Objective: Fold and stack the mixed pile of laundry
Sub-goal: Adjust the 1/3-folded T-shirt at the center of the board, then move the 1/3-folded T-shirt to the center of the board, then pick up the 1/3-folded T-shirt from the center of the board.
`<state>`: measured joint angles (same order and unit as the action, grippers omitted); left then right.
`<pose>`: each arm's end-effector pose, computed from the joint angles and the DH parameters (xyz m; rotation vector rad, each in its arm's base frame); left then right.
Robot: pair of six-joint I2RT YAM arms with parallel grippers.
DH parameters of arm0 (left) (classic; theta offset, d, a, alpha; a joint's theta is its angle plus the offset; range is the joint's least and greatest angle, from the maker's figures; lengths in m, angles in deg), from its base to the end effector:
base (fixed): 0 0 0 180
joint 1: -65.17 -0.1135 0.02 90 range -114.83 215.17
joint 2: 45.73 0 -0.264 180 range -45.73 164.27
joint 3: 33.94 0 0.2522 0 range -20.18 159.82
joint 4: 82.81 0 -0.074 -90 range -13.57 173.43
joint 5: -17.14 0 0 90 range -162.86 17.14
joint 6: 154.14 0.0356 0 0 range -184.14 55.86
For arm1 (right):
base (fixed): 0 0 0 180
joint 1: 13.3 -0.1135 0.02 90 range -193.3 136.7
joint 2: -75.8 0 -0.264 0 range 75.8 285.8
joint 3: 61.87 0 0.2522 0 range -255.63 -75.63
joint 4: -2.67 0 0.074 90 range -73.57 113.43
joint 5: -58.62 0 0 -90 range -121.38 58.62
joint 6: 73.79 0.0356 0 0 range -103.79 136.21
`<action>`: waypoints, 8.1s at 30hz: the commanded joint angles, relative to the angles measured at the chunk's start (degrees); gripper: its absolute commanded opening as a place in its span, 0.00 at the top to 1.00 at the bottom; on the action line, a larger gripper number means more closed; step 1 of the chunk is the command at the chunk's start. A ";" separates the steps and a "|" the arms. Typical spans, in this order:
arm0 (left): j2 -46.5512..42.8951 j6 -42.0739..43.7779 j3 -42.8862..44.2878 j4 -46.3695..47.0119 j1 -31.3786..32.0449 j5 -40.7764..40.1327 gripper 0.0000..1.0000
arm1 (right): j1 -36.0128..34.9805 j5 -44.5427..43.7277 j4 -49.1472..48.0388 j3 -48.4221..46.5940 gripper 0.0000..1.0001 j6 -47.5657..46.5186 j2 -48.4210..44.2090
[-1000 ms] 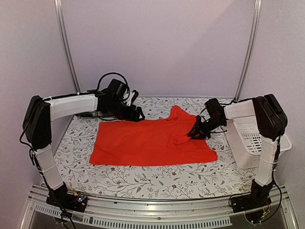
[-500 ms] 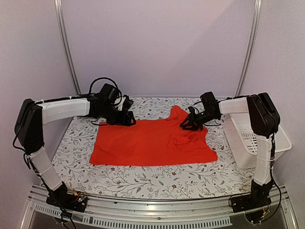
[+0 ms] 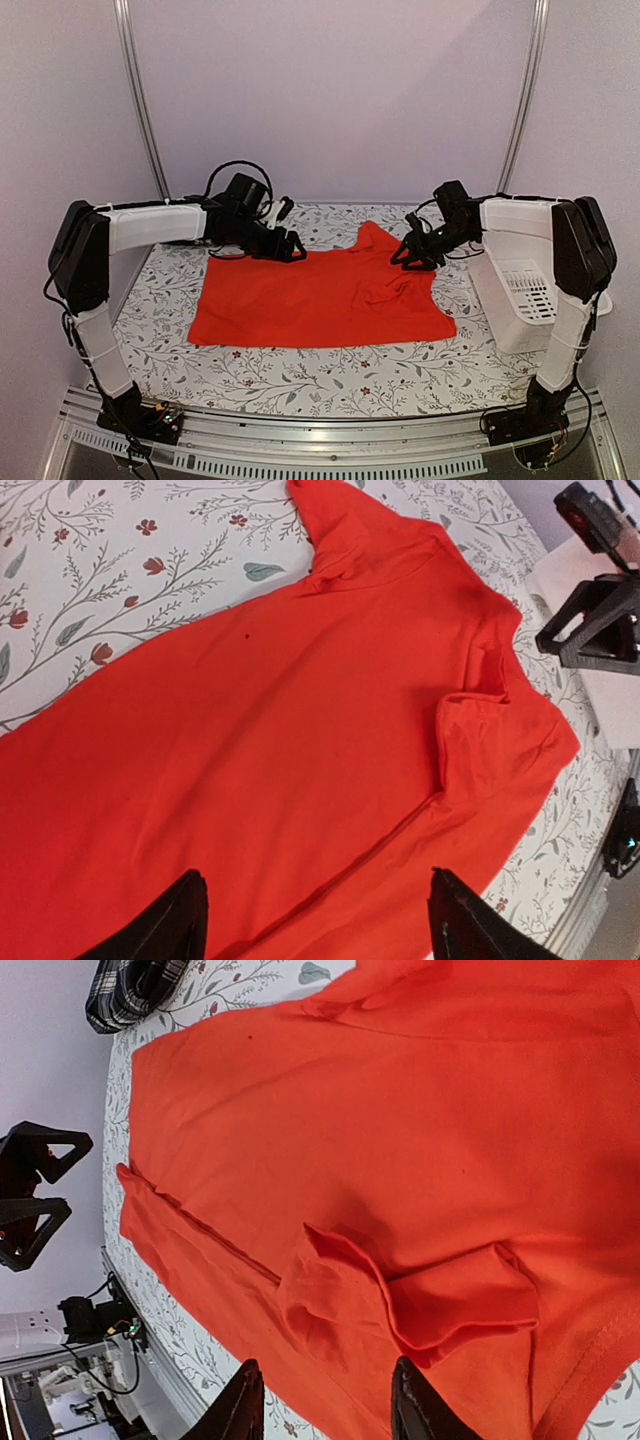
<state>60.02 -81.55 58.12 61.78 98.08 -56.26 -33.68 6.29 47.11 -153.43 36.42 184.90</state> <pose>0.3366 -0.2299 0.2262 0.4752 2.4759 -0.7315 0.3626 0.1579 0.1968 -0.2342 2.7044 1.0994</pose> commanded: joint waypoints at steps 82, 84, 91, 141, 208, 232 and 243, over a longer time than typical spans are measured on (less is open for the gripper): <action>-19.38 -24.21 -40.94 0.47 -9.90 -1.08 0.25 | -9.33 -10.58 4.96 18.86 0.47 -7.96 -1.95; -21.52 -25.91 -44.09 0.48 -9.85 -0.47 0.27 | -9.33 -10.07 5.11 21.87 0.47 -7.14 -3.87; -32.60 -30.67 -53.10 -0.95 -8.56 2.08 0.30 | -11.10 -6.67 6.69 29.61 0.47 -5.02 -10.94; -31.41 -22.76 -28.73 -4.42 -17.13 -2.00 0.18 | -3.96 3.56 -0.13 -30.25 0.70 5.84 29.26; -1.03 0.10 -4.92 -7.24 -25.48 -6.87 0.16 | -4.03 -34.73 17.66 -37.48 1.00 -19.24 32.67; 7.17 8.55 -6.68 -6.82 -30.27 2.43 0.51 | -0.49 -30.40 16.85 -44.06 1.00 -18.58 32.84; 7.55 6.44 -6.91 -7.16 -30.56 -5.11 0.60 | -0.09 -29.96 17.02 -43.85 1.00 -18.37 32.85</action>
<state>67.56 -74.05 51.87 54.13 67.68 -56.76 -34.45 -23.87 64.09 -196.12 17.66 216.83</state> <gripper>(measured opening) 0.395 0.004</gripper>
